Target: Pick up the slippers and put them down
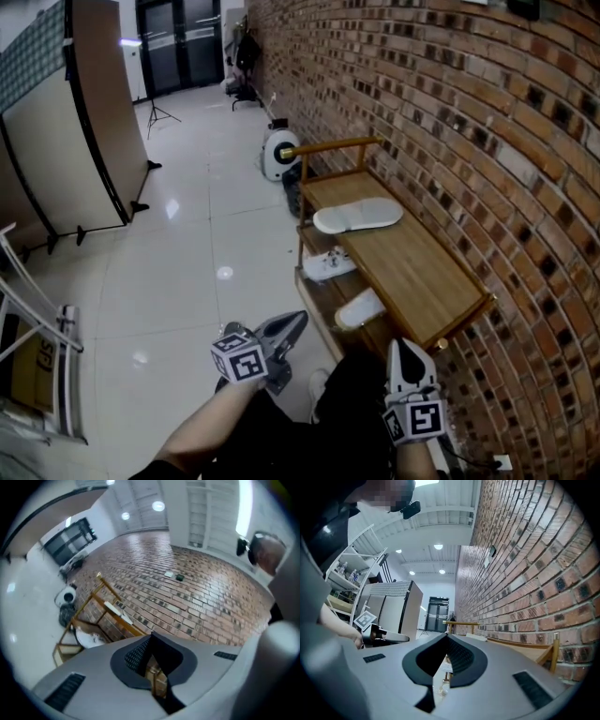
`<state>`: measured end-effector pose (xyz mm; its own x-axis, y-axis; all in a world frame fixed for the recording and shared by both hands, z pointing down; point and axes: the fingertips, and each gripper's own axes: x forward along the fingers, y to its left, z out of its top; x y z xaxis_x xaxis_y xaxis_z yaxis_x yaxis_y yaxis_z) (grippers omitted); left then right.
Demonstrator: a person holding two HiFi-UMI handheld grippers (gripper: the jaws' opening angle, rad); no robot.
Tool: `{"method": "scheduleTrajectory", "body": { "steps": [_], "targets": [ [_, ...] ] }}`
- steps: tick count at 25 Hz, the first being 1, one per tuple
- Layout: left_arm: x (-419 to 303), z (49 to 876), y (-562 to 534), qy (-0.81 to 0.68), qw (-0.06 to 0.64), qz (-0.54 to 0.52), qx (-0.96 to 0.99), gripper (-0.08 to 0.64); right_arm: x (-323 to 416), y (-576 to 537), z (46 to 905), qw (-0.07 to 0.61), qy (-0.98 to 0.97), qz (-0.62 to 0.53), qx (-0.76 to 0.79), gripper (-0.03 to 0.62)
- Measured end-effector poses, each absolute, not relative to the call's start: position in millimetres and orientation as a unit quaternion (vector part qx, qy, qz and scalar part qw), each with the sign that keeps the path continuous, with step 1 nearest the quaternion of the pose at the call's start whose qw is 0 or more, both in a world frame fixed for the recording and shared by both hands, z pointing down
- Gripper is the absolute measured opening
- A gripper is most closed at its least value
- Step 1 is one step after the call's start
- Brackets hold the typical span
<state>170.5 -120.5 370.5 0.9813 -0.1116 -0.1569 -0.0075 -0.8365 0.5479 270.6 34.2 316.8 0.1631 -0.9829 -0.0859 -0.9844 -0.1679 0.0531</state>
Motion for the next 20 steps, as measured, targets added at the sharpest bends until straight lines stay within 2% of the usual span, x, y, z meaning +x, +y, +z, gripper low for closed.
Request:
{"method": "scheduleTrajectory", "body": {
  "steps": [2, 7, 10, 15, 19, 20],
  "targets": [
    [184, 389, -126, -0.025, 0.356, -0.095, 0.929, 0.000, 271, 32, 319, 0.004, 0.647, 0.048, -0.761, 0.009],
    [216, 441, -124, -0.031, 0.400, -0.020, 0.916, 0.013, 271, 29, 324, 0.004, 0.646, 0.047, -0.762, 0.009],
    [225, 472, -127, -0.048, 0.423, 0.011, 0.905, 0.132, 270, 28, 331, -0.009, 0.649, 0.034, -0.760, 0.009],
    [241, 515, -138, -0.083, 0.459, 0.042, 0.884, 0.232, 267, 21, 338, -0.017, 0.656, 0.043, -0.753, 0.009],
    [261, 539, -154, -0.106, 0.510, 0.036, 0.853, 0.253, 267, 6, 348, -0.025, 0.670, 0.026, -0.741, 0.009],
    [267, 544, -157, -0.106, 0.518, 0.038, 0.848, 0.276, 269, 3, 350, -0.025, 0.672, 0.022, -0.740, 0.009]
  ]
}}
